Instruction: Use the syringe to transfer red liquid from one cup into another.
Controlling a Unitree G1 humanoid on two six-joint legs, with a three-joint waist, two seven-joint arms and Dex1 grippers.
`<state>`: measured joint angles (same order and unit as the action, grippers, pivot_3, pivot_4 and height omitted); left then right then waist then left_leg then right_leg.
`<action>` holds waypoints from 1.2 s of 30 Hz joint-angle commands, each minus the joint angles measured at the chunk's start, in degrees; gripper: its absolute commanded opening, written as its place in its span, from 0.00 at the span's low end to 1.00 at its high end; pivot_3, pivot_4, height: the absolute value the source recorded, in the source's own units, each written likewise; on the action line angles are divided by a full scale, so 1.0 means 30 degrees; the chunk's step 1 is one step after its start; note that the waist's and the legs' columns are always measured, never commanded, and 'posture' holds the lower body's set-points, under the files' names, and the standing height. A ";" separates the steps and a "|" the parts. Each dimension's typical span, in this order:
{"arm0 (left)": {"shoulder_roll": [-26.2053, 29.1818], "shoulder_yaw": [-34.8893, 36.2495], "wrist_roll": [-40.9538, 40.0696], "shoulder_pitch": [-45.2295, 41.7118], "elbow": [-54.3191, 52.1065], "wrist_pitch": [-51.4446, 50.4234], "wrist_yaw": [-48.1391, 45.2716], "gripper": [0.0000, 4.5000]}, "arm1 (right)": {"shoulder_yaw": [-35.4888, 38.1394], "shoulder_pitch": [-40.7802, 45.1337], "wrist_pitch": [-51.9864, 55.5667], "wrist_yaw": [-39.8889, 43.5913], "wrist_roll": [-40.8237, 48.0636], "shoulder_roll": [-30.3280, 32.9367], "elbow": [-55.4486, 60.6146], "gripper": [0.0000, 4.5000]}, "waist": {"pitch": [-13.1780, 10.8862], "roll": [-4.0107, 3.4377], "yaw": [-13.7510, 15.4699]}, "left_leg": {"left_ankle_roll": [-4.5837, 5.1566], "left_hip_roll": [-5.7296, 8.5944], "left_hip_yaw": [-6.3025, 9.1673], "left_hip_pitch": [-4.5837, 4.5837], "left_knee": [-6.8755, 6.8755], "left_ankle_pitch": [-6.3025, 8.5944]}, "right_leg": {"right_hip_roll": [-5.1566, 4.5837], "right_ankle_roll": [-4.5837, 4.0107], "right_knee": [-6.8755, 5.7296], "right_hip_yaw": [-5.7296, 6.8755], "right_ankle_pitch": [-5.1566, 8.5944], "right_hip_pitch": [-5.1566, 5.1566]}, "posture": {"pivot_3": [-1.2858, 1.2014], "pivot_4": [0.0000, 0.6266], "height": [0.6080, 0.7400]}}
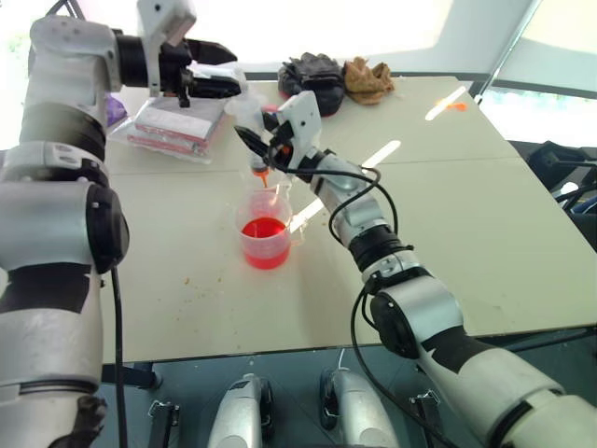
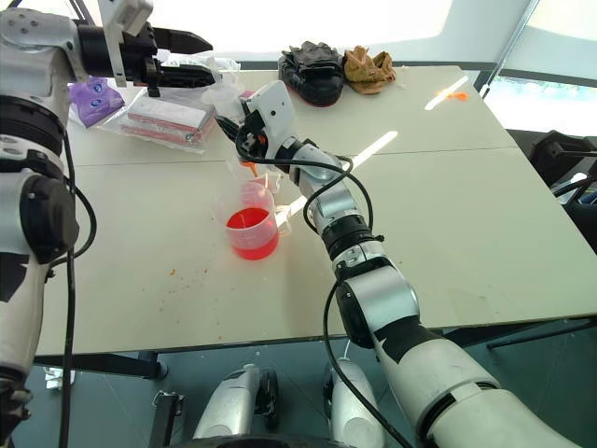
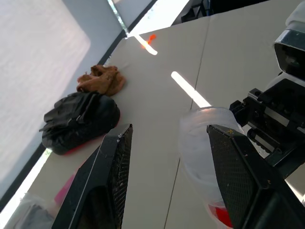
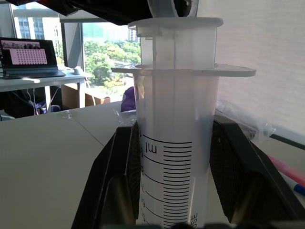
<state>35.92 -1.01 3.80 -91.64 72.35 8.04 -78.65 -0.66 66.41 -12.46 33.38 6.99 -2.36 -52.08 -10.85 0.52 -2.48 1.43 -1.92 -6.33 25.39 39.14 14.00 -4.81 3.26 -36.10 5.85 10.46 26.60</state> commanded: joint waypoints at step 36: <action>0.2736 0.5776 -0.7714 0.7339 -1.3413 -1.3660 -0.0723 0.57 | 0.2924 0.1600 0.6950 -0.1476 0.4578 0.2227 0.9976 0.33 | 0.0000 -0.0062 -0.0018 | -0.0006 -0.0013 0.0008 -0.0038 -0.0005 -0.0004 | -0.0039 0.0016 -0.0043 -0.0062 0.0010 -0.0005 | 0.52 0.24 1.00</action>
<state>44.42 14.47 -15.49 -73.93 41.33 -26.44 -83.40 5.10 68.22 4.60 30.19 17.39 2.49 -28.57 -10.85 0.33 -2.53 1.41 -1.95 -6.28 25.27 39.13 13.99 -4.94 3.31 -36.23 5.65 10.50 26.55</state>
